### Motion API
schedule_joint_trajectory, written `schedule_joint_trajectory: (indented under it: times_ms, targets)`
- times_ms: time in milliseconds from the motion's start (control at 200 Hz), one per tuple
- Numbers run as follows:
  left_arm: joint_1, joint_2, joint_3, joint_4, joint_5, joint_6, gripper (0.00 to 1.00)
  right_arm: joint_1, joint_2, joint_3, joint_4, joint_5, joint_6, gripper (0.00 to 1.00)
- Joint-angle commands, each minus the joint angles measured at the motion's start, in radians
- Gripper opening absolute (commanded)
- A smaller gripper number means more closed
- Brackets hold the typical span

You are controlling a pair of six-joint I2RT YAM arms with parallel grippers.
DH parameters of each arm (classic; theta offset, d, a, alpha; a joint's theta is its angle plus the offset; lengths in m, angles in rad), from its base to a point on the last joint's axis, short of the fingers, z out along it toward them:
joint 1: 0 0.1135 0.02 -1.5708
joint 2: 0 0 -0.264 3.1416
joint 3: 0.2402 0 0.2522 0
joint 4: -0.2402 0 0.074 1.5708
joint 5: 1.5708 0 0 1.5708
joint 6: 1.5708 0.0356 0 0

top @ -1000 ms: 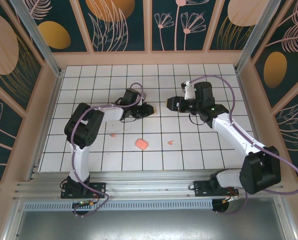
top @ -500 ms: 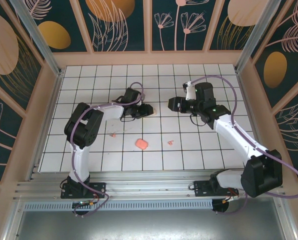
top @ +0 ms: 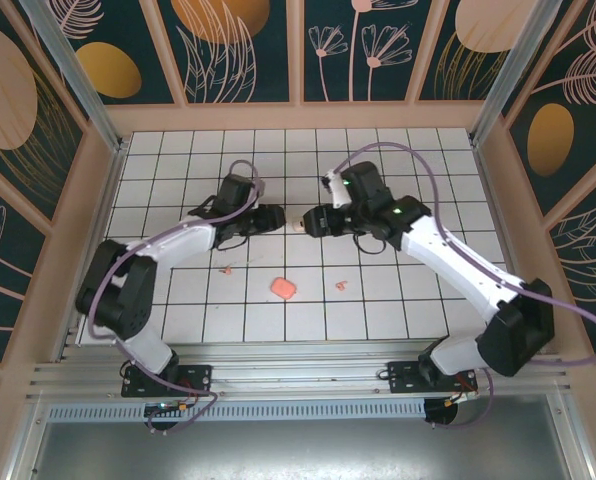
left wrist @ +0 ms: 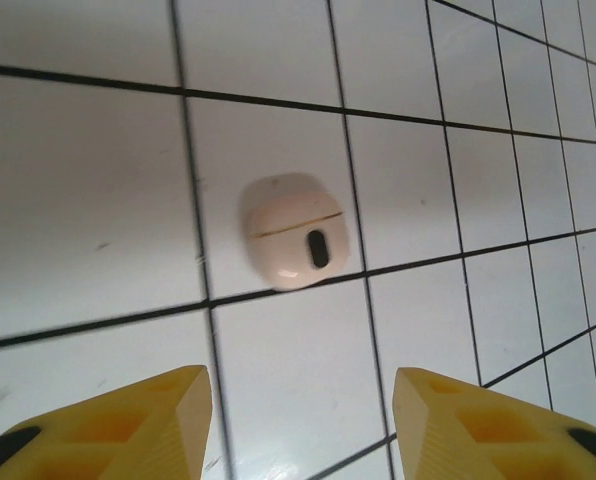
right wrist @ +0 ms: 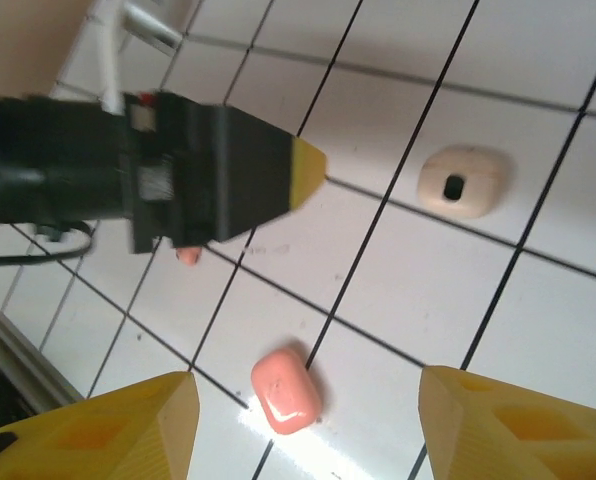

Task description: Insert the wireless bluetooth earbuds into the charging case

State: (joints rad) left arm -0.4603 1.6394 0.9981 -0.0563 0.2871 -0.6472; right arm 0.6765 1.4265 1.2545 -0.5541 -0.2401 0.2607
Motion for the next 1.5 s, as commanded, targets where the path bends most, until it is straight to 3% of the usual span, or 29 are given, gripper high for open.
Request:
schedule_joint_trajectory:
  times_ms: [0,270,536,1091,1391,1496]
  targets:
    - [0.061,-0.090,-0.143,0.027,-0.008,-0.031,0.51,0.064,0.095,0.073,-0.144,0.060,-0.009,0.61]
    - [0.178,-0.271,-0.345,0.049,0.001,-0.036,0.53,0.212,0.316,0.142,-0.219,0.112,-0.102,0.61]
    - [0.269,-0.312,-0.450,0.121,0.069,-0.064,0.53,0.287,0.470,0.183,-0.251,0.095,-0.201,0.63]
    - [0.279,-0.334,-0.469,0.142,0.075,-0.066,0.52,0.330,0.576,0.205,-0.254,0.182,-0.326,0.68]
    - [0.280,-0.334,-0.463,0.141,0.088,-0.065,0.52,0.330,0.608,0.194,-0.197,0.154,-0.360,0.64]
    - [0.280,-0.338,-0.464,0.139,0.097,-0.067,0.52,0.329,0.614,0.191,-0.186,0.156,-0.371,0.58]
